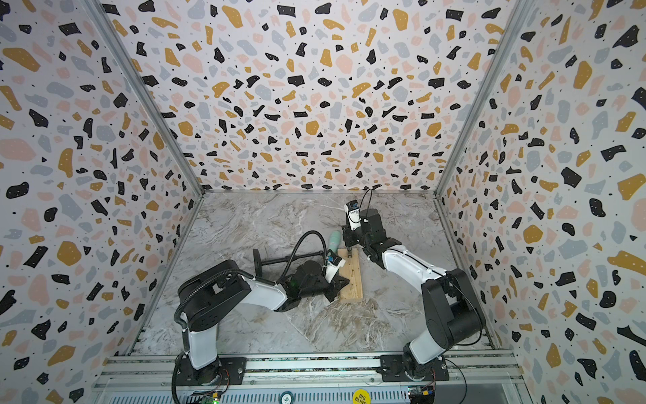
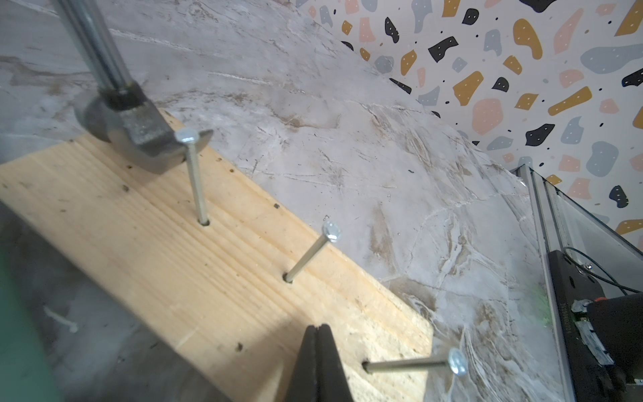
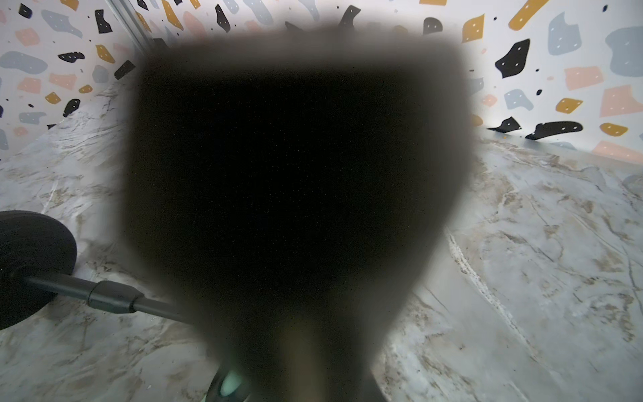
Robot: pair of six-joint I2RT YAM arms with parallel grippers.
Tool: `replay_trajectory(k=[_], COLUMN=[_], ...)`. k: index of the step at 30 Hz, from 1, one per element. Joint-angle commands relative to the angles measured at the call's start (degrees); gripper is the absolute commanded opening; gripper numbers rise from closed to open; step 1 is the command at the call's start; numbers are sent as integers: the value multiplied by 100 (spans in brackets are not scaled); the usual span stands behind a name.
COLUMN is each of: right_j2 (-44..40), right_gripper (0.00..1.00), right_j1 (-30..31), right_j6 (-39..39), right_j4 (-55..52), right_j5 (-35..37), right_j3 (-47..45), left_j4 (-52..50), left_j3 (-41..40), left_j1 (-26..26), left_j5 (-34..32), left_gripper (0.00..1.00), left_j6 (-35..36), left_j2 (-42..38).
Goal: Use a claw hammer to pull out a nail
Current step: Remove the nail from the mounting plate.
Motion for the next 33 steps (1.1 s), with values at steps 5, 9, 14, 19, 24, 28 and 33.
replay_trajectory(k=[5, 9, 14, 19, 24, 28, 33], right_j2=[238, 422, 668, 869, 925, 1062, 1092], right_gripper=[0, 0, 0, 0, 0, 0, 0], right_j1=[-108, -151, -216, -291, -335, -361, -404], right_j6=[149, 151, 207, 275, 296, 288, 335], right_j4=[-987, -1224, -1546, -1834, -1865, -1955, -1906], right_j5=[-361, -415, -523, -568, -629, -724, -778], right_j3=[266, 418, 694, 942, 1019, 1130, 1276], left_j4=[-549, -549, -692, -862, -872, -878, -890], left_j3=[-88, -74, -13, 11, 17, 24, 28], left_j1=[47, 44, 41, 44, 45, 42, 45], left_j5=[-122, -112, -171, -218, -199, -194, -191], left_gripper=[0, 0, 0, 0, 0, 0, 0], left_j6=[-10, -1, 88, 192, 190, 192, 195], left_j2=[255, 273, 312, 404, 431, 448, 440])
